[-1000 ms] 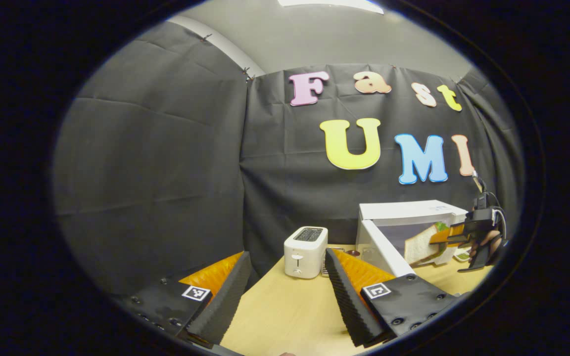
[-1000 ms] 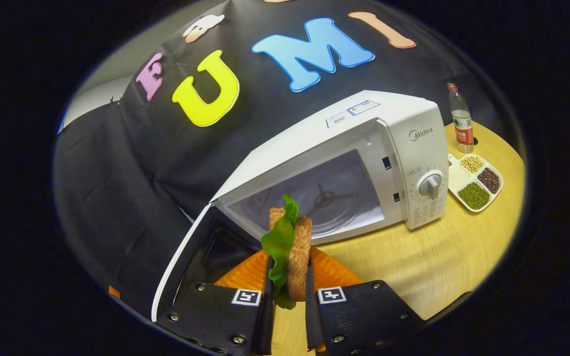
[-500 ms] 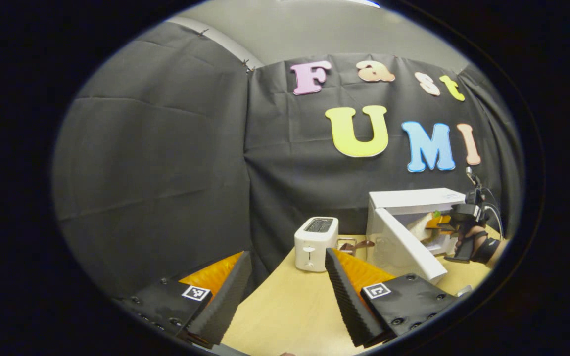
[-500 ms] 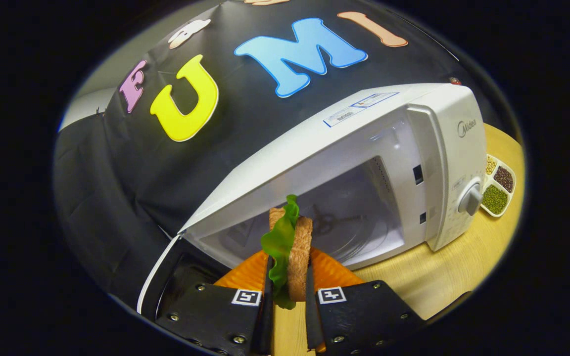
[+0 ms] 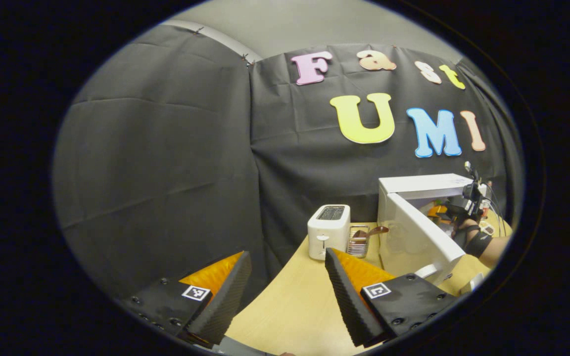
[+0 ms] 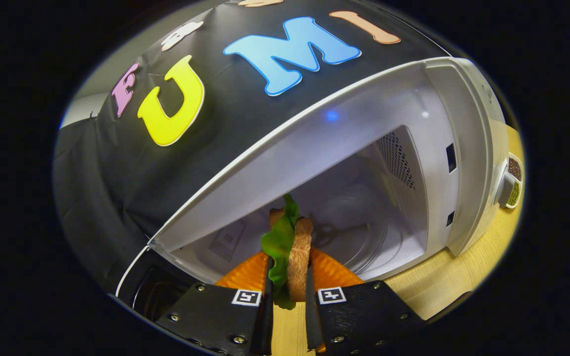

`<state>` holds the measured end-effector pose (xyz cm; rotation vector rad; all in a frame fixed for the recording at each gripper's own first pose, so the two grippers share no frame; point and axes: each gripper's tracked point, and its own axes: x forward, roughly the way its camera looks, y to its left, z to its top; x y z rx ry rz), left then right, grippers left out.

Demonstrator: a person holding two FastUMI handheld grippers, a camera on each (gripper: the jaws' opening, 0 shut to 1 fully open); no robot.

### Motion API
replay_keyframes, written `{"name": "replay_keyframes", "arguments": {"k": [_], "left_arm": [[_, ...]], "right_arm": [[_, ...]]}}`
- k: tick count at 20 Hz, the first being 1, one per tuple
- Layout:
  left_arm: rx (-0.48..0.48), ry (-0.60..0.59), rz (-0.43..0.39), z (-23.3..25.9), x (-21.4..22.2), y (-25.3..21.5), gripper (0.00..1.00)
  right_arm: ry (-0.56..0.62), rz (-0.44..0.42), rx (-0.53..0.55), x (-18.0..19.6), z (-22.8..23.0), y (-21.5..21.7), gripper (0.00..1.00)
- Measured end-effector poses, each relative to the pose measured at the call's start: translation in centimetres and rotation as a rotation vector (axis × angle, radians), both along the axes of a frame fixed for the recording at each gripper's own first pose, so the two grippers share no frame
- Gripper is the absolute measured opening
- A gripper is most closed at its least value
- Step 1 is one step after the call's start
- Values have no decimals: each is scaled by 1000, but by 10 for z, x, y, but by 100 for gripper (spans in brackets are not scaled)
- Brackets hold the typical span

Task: Open the microwave oven with the left hand, put the food in, and close the microwave oven.

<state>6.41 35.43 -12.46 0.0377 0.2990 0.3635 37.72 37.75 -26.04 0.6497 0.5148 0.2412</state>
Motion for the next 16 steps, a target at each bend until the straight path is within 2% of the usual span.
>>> {"name": "replay_keyframes", "arguments": {"k": [2, 4, 5, 8, 9, 10, 11, 13, 14, 15, 16], "left_arm": [[1, 7, 0, -1, -3, 2, 98], [2, 5, 0, -2, -3, 2, 94], [-2, 6, 0, -3, -2, 2, 94], [3, 10, 10, -6, -5, 3, 95], [1, 12, 13, -7, -7, 3, 96], [-1, 13, 16, -7, -8, 3, 98], [0, 13, 19, -8, -10, 3, 96], [1, 17, 24, -8, -11, 5, 94], [-1, 20, 24, -10, -11, 3, 94], [-3, 19, 22, -11, -11, 2, 94], [-6, 17, 19, -10, -9, 0, 94]], "right_arm": [[-6, -11, -15, 3, -4, -1, 27], [-12, -23, -60, 6, -12, -3, 27], [-14, -30, -88, 7, -19, -6, 35], [-35, -58, -188, 10, -28, -15, 36], [-38, -58, -208, 11, -30, -16, 44], [-38, -72, -237, 13, -32, -20, 44], [-34, -85, -267, 13, -35, -26, 53], [-37, -90, -315, 15, -39, -33, 64], [-32, -94, -373, 14, -41, -42, 65], [-36, -87, -412, 12, -44, -44, 98], [-52, -83, -443, 12, -41, -47, 100]]}}
